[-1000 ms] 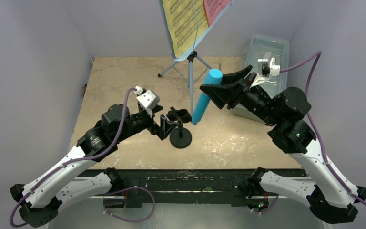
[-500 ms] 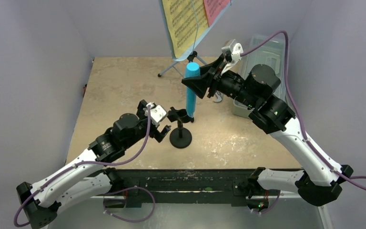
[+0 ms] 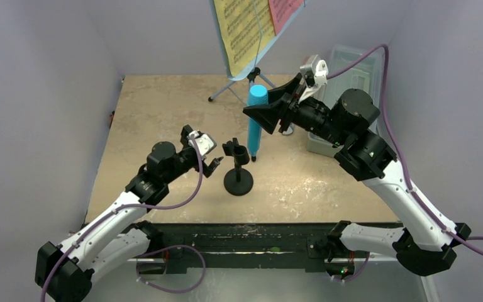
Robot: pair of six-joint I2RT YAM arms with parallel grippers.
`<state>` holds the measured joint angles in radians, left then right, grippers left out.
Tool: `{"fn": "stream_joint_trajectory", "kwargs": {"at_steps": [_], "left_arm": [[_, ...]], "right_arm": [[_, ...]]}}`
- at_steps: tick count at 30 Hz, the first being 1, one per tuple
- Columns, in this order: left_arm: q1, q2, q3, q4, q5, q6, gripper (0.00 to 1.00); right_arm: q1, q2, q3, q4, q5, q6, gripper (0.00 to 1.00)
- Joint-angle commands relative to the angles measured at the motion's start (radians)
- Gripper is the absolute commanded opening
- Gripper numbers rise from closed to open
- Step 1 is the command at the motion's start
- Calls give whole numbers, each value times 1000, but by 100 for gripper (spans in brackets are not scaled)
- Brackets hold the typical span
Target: Set up the instrument practice props
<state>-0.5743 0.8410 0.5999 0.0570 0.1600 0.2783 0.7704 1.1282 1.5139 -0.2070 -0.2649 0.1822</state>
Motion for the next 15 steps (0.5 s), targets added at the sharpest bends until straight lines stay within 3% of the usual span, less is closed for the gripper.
{"fn": "stream_joint_trajectory", "kwargs": {"at_steps": [1,10,15], "left_arm": [[12,46,-11,100,103,-37,98],[10,25,-18,23,129,-189,85],[6,3,-36,18,250,-269,75]], "right_arm": [[3,-37,-13,61,-22,2,0],[2,-64,-41,85,-28,14,0],[3,-52,-52,106,-28,14,0]]}}
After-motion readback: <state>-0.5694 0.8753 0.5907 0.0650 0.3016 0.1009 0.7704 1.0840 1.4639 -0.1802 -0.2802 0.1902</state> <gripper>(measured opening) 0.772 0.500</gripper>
